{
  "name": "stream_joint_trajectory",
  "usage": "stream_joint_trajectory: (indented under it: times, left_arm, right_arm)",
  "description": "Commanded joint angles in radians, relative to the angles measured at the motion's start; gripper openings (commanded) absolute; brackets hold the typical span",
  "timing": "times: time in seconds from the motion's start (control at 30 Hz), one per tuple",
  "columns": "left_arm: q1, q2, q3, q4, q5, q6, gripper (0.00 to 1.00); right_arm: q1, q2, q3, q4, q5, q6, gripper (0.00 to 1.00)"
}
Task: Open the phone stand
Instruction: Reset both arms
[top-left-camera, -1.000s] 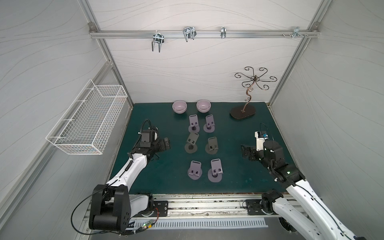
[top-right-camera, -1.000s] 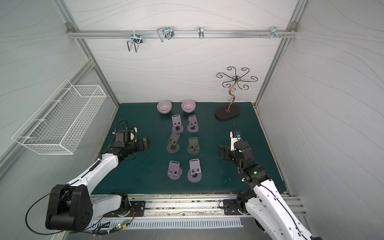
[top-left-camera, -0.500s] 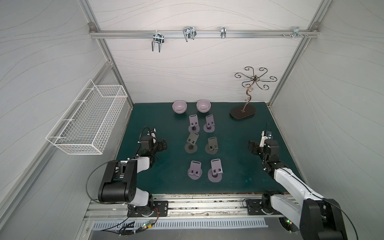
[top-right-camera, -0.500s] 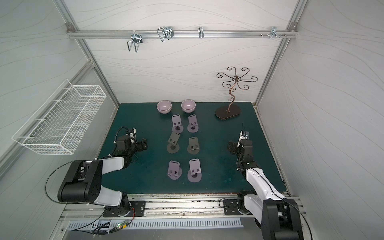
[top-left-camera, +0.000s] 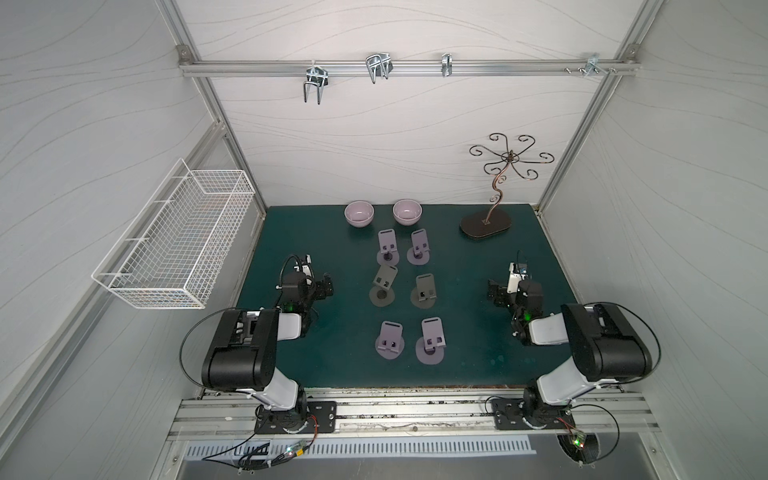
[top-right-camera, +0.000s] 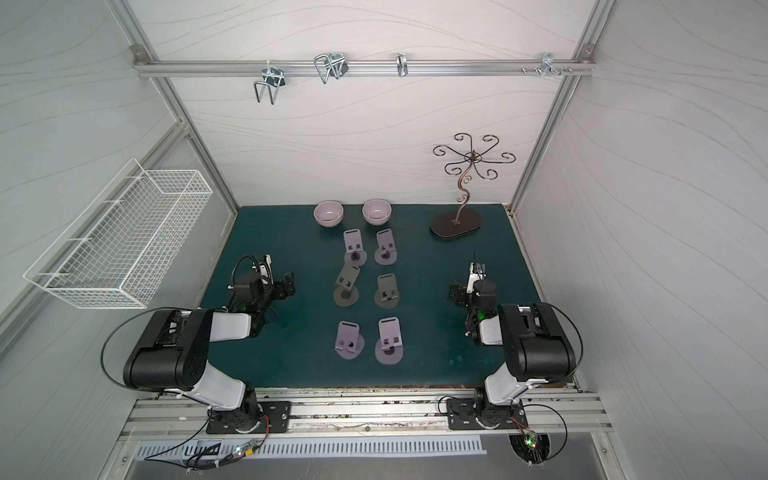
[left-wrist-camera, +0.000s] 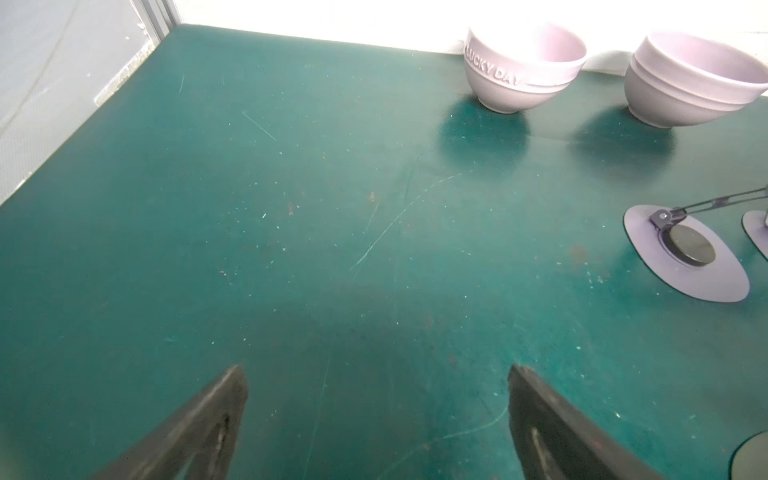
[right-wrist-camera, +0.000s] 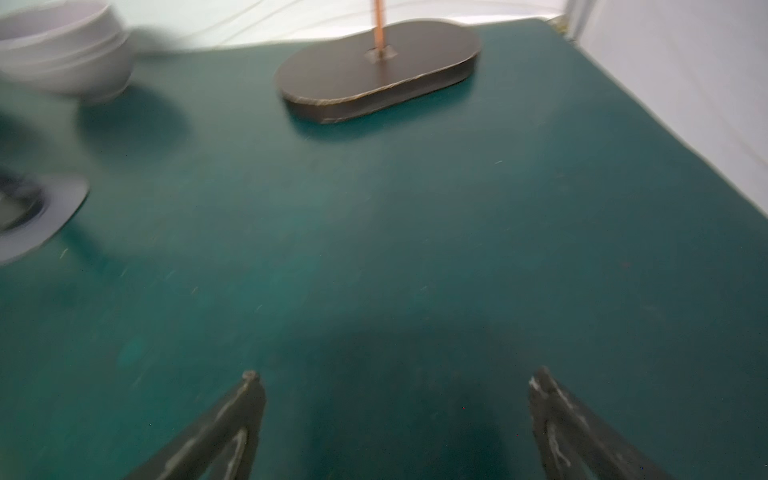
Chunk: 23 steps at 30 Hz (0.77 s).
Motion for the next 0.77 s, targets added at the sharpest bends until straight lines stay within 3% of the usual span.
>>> stream_joint_trajectory:
  times: [0.0, 0.17, 0.27, 0.73]
  left_arm:
    - [0.002, -0.004, 0.013, 0.069, -0.008, 0.017, 1.0]
    - [0.003, -0.003, 0.013, 0.07, -0.008, 0.018, 1.0]
    - [0.003, -0.003, 0.012, 0.069, -0.008, 0.017, 1.0]
    - [0.003, -0.002, 0.013, 0.07, -0.008, 0.018, 1.0]
  right_arm:
    - [0.03, -0.01, 0.069, 0.006, -0.085, -0.095, 0.99]
    - [0.041, -0.005, 0.092, -0.039, -0.067, -0.104, 0.99]
    - [0.004, 0.003, 0.136, -0.113, -0.134, -0.077, 0.99]
    - [0.012, 0.005, 0.128, -0.093, -0.111, -0.081, 0.99]
